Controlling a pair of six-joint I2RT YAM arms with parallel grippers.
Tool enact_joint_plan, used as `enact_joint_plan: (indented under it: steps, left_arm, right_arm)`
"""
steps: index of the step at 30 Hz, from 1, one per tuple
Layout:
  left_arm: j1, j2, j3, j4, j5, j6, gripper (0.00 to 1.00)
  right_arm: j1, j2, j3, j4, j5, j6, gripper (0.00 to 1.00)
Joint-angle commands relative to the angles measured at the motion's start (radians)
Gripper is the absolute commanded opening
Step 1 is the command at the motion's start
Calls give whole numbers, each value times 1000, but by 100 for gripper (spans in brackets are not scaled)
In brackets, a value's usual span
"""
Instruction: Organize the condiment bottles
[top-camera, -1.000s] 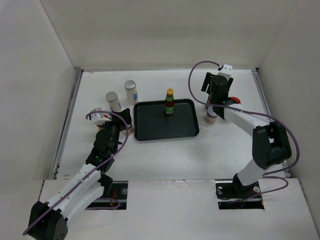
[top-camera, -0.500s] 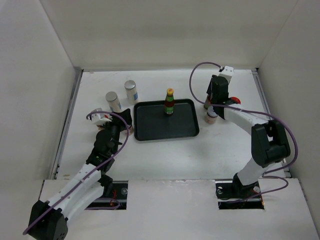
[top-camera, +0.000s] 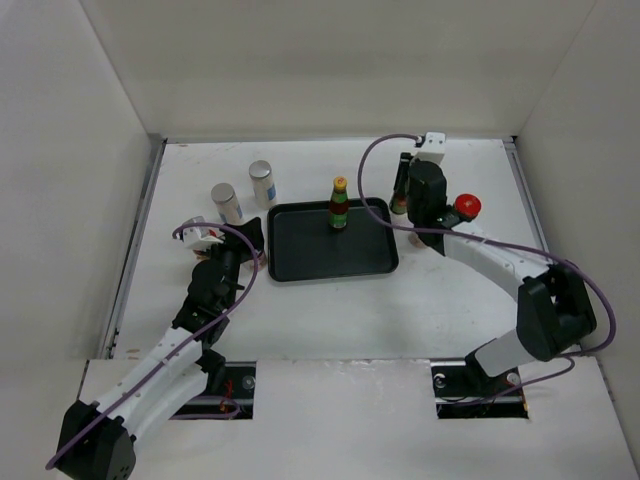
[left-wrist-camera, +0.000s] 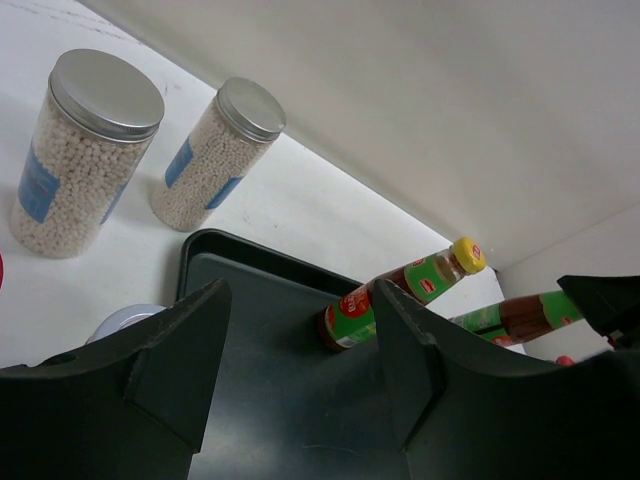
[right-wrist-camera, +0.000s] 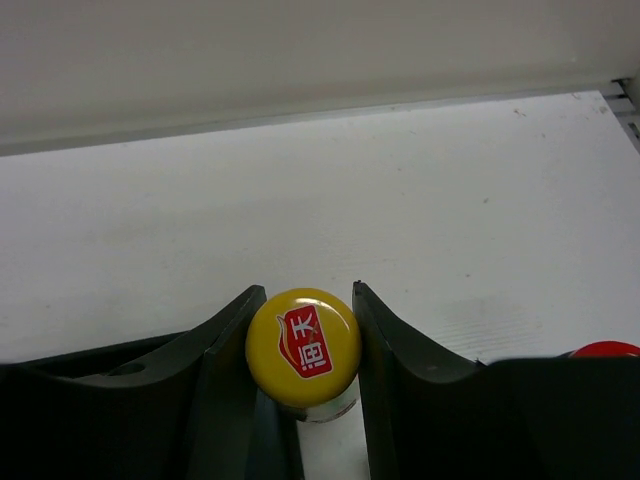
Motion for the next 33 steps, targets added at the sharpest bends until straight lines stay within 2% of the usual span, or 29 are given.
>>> enact_joint_plan:
  steps: [1,8,17,19,22,24,28,33]
  left_arm:
    - [5,-6,-6,49,11,-5,57]
    - [4,11,0,55,11,-7,57]
    - [10,45,14,48,6,2,57]
    - [11,56,23,45,3,7,58]
    - [17,75,52,26,0,19,62]
    - [14,92,73,11,-5,25,66]
    - [4,155,157,-57,-45,44,70]
    - [-7,301,314,-118,-86,111,75]
  right_arm:
    - [52,-66,4,166,12,2,31]
    - [120,-6,6,186,-64,78,31]
    - [158,109,-8,303,-60,71,35]
    - [179,126,-22,324,-44,46,42]
    - [210,135,-46,355,-8,28,65]
    - [222,129,-60,361,2,20,75]
    - [228,77,-89,352,11,48,88]
    - [233,-30,-134,303,15,97,99]
